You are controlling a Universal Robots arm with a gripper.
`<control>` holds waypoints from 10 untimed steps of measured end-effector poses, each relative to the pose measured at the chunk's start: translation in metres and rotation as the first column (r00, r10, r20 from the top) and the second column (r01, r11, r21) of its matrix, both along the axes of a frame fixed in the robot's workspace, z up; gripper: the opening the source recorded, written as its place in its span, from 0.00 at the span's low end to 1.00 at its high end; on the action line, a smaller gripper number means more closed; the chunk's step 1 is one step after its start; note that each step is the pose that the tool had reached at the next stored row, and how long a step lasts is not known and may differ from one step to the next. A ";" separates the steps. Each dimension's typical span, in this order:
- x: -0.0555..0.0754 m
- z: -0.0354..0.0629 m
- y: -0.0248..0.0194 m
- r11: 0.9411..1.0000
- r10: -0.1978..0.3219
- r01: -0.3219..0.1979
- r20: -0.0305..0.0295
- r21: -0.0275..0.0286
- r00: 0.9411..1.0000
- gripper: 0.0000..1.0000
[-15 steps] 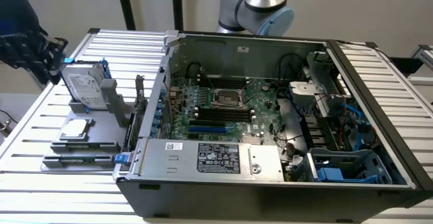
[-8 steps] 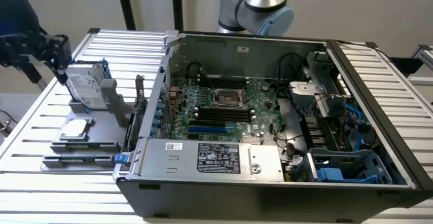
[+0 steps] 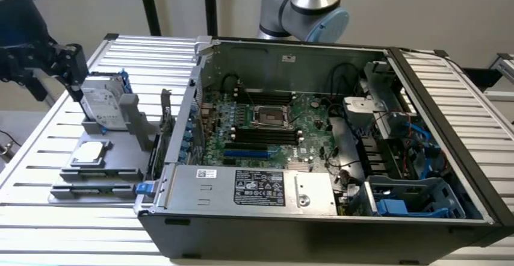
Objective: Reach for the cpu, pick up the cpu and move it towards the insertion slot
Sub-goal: 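Pick up the cpu and move it towards the insertion slot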
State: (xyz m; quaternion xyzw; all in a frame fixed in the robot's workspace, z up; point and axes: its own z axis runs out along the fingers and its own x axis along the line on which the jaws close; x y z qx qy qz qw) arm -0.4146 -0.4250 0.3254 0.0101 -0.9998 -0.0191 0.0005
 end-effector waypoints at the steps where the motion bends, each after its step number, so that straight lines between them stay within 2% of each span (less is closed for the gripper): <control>1: 0.000 -0.0018 -0.0005 1.000 0.000 0.000 0.000 0.000 1.000 0.65; 10: 0.002 -0.0182 -0.0039 1.000 0.000 0.000 0.000 0.000 1.000 0.65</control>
